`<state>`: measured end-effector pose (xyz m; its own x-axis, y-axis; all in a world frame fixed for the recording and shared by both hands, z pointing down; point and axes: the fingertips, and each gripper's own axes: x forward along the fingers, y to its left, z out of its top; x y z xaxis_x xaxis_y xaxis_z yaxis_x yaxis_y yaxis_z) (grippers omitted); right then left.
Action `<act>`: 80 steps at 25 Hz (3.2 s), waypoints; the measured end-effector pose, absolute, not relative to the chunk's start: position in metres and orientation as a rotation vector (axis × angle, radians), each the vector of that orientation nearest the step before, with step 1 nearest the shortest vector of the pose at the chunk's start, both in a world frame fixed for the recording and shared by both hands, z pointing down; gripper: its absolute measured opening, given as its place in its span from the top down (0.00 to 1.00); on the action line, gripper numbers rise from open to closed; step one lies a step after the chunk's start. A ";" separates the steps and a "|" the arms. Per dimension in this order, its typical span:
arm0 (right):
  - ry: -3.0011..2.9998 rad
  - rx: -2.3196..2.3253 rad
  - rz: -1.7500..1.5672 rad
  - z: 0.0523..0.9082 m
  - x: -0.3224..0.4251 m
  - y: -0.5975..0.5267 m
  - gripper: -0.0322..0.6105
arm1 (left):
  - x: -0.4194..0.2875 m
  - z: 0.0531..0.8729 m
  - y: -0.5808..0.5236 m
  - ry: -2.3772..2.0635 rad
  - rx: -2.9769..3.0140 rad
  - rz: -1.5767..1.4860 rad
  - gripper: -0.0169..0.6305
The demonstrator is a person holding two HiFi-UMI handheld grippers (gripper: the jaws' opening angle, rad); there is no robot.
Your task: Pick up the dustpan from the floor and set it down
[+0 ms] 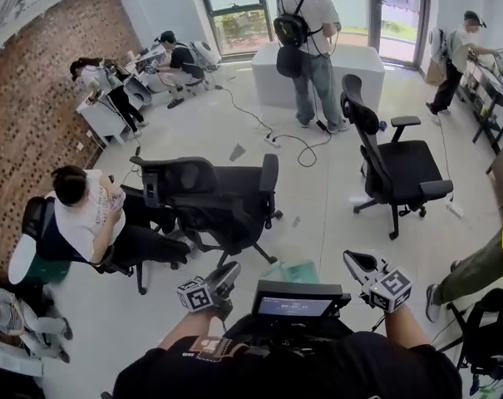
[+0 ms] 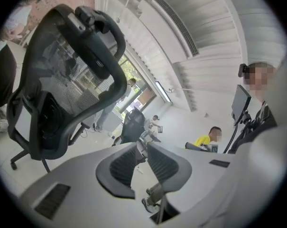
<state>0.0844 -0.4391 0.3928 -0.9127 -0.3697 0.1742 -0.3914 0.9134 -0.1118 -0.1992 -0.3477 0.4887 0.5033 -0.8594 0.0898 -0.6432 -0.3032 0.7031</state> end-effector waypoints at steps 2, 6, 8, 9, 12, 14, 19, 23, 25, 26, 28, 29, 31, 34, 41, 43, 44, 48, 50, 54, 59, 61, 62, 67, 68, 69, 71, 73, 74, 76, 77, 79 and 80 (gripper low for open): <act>-2.948 0.536 0.189 0.383 0.078 -0.431 0.94 | -0.198 0.472 -0.324 -1.284 2.064 -0.439 0.87; -2.995 0.463 0.104 0.359 0.064 -0.401 0.94 | -0.209 0.447 -0.280 -1.369 2.107 -0.502 0.92; -2.991 0.459 0.051 0.347 0.064 -0.379 0.94 | -0.215 0.437 -0.259 -1.397 2.110 -0.536 0.96; -2.984 0.471 0.030 0.341 0.065 -0.367 0.94 | -0.219 0.434 -0.246 -1.402 2.106 -0.548 0.97; -2.972 0.541 -0.017 0.323 0.060 -0.320 0.94 | -0.233 0.426 -0.203 -1.373 2.129 -0.557 0.97; -2.966 0.611 -0.029 0.318 0.050 -0.284 0.94 | -0.248 0.426 -0.171 -1.344 2.187 -0.518 0.97; -2.919 0.819 -0.031 0.329 0.026 -0.166 0.94 | -0.283 0.440 -0.070 -1.220 2.348 -0.405 0.97; -2.863 0.998 0.017 0.308 0.039 -0.075 0.94 | -0.291 0.422 0.009 -1.121 2.412 -0.345 0.97; -2.838 1.043 0.043 0.284 0.044 -0.030 0.94 | -0.295 0.396 0.046 -1.106 2.410 -0.326 0.97; -2.824 1.060 0.043 0.275 0.046 -0.007 0.94 | -0.299 0.388 0.062 -1.100 2.407 -0.327 0.97; -2.801 1.105 0.018 0.264 0.050 0.031 0.94 | -0.302 0.385 0.088 -1.073 2.414 -0.361 0.97; -2.792 1.130 0.007 0.260 0.057 0.049 0.94 | -0.296 0.387 0.099 -1.053 2.423 -0.385 0.97; -2.785 1.168 -0.002 0.255 0.080 0.084 0.94 | -0.272 0.392 0.125 -1.019 2.437 -0.414 0.97; -2.799 1.177 -0.031 0.260 0.123 0.146 0.94 | -0.220 0.393 0.171 -0.995 2.445 -0.396 0.97; -2.844 0.964 -0.091 0.312 0.226 0.281 0.94 | -0.060 0.399 0.257 -1.013 2.479 -0.376 0.97; -2.812 0.899 -0.060 0.336 0.262 0.321 0.94 | -0.003 0.404 0.291 -0.968 2.440 -0.451 0.97; -2.796 0.888 -0.041 0.343 0.282 0.335 0.94 | 0.026 0.406 0.309 -0.935 2.421 -0.488 0.97; -2.812 0.858 0.021 0.357 0.332 0.387 0.94 | 0.090 0.405 0.384 -0.909 2.420 -0.480 0.97; -2.831 0.845 0.003 0.353 0.333 0.411 0.94 | 0.087 0.401 0.415 -0.946 2.438 -0.467 0.97; -2.868 0.844 -0.087 0.328 0.306 0.464 0.94 | 0.042 0.392 0.484 -1.039 2.455 -0.477 0.97; -2.876 0.878 -0.109 0.310 0.242 0.553 0.94 | -0.036 0.391 0.599 -1.067 2.485 -0.489 0.97; -2.897 0.920 -0.051 0.303 0.212 0.590 0.94 | -0.073 0.399 0.649 -1.071 2.484 -0.468 0.97; -2.910 0.942 0.006 0.303 0.195 0.608 0.94 | -0.094 0.403 0.672 -1.081 2.479 -0.448 0.97; -2.894 0.944 0.155 0.318 0.126 0.702 0.94 | -0.180 0.412 0.764 -1.125 2.421 -0.440 0.97; -2.887 0.940 0.147 0.318 0.118 0.716 0.94 | -0.187 0.412 0.774 -1.123 2.421 -0.454 0.97; -2.879 0.936 0.139 0.317 0.112 0.729 0.94 | -0.192 0.412 0.782 -1.118 2.427 -0.466 0.97; -2.859 0.931 0.126 0.318 0.104 0.752 0.94 | -0.194 0.410 0.798 -1.102 2.445 -0.488 0.97; -2.846 0.941 0.123 0.323 0.105 0.774 0.94 | -0.190 0.407 0.814 -1.080 2.463 -0.500 0.97; -2.845 0.951 0.130 0.325 0.109 0.786 0.94 | -0.184 0.407 0.824 -1.068 2.470 -0.498 0.97; -2.846 0.965 0.141 0.327 0.130 0.808 0.94 | -0.161 0.406 0.841 -1.050 2.478 -0.484 0.97; -2.845 0.969 0.139 0.328 0.147 0.819 0.94 | -0.144 0.406 0.848 -1.044 2.481 -0.478 0.97; -2.847 0.978 0.137 0.331 0.188 0.839 0.94 | -0.106 0.404 0.860 -1.041 2.488 -0.464 0.97; -2.853 0.984 0.142 0.333 0.209 0.847 0.94 | -0.086 0.402 0.865 -1.041 2.494 -0.456 0.97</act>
